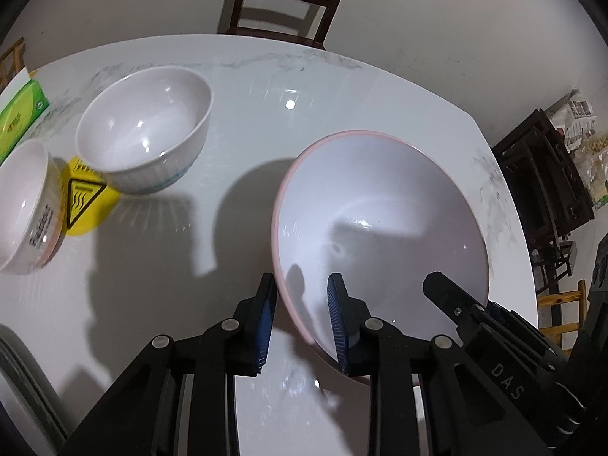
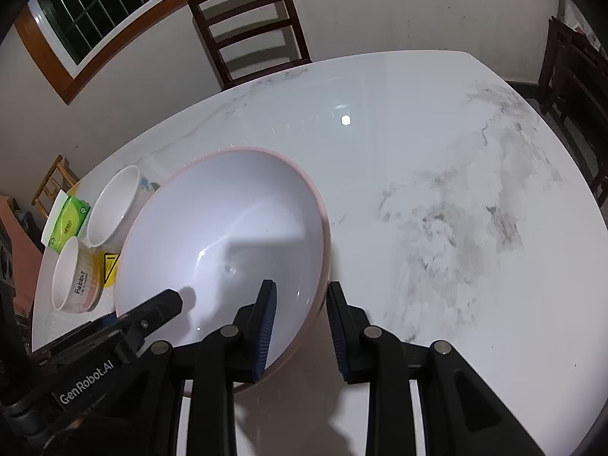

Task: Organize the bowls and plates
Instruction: 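Close the left tool on the rim of the large pink-rimmed bowl, then carry the pink-rimmed bowl with the left tool and set it beside the plates, then open the left tool and move it toward the small white bowls, then close the left tool on the rim of a small white bowl, then lift the white bowl with the left tool toward the pink-rimmed bowl, then lower the small white bowl into the pink-rimmed bowl and open the left tool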

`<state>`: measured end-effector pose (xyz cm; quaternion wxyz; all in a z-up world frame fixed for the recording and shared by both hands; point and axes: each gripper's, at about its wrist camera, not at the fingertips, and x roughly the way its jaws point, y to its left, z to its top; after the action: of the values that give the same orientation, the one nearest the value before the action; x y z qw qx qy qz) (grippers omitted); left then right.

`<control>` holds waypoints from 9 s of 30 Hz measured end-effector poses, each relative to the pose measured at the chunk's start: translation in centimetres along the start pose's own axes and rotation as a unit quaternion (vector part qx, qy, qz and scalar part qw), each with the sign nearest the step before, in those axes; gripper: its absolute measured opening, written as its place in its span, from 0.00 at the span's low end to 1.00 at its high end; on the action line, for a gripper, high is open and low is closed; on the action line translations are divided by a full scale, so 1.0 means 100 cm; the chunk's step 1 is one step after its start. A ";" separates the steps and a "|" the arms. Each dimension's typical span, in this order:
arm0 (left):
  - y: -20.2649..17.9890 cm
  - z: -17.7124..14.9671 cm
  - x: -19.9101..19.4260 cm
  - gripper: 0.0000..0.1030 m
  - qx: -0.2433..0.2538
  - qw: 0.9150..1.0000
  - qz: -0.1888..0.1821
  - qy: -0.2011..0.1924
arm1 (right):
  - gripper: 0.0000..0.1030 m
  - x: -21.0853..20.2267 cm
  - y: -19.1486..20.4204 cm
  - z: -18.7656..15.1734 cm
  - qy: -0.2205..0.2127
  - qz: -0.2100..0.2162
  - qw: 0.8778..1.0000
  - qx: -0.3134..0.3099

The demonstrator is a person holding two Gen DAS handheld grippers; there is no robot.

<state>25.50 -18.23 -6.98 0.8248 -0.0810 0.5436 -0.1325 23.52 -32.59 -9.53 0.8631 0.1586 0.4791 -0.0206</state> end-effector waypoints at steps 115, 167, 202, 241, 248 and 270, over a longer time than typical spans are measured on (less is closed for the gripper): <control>0.136 -0.137 -0.163 0.38 -0.039 0.996 0.048 -0.059 | 0.29 -0.109 0.141 -0.116 -0.016 0.048 0.991 -0.124; 0.280 0.019 -0.069 0.32 -0.139 0.988 0.053 -0.028 | 0.15 0.085 0.290 -0.002 0.095 0.056 0.984 -0.138; 0.233 -0.036 -0.121 0.13 -0.108 0.992 0.058 -0.036 | 0.14 -0.001 0.270 -0.054 0.062 0.072 0.986 -0.140; 0.068 -0.128 -0.157 0.13 -0.025 0.998 0.023 -0.052 | 0.14 -0.119 0.107 -0.124 -0.008 0.055 0.998 -0.043; 0.054 -0.134 -0.130 0.13 -0.015 0.999 0.030 -0.022 | 0.14 -0.102 0.087 -0.131 0.009 0.050 0.998 -0.024; 0.045 -0.134 -0.090 0.13 -0.003 0.998 0.058 0.020 | 0.17 -0.072 0.078 -0.129 0.043 0.031 0.998 -0.019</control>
<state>10.45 -11.04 -5.62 0.8201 -0.0490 0.5638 -0.0849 10.53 -22.25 -7.86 0.8445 0.1581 0.5111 0.0224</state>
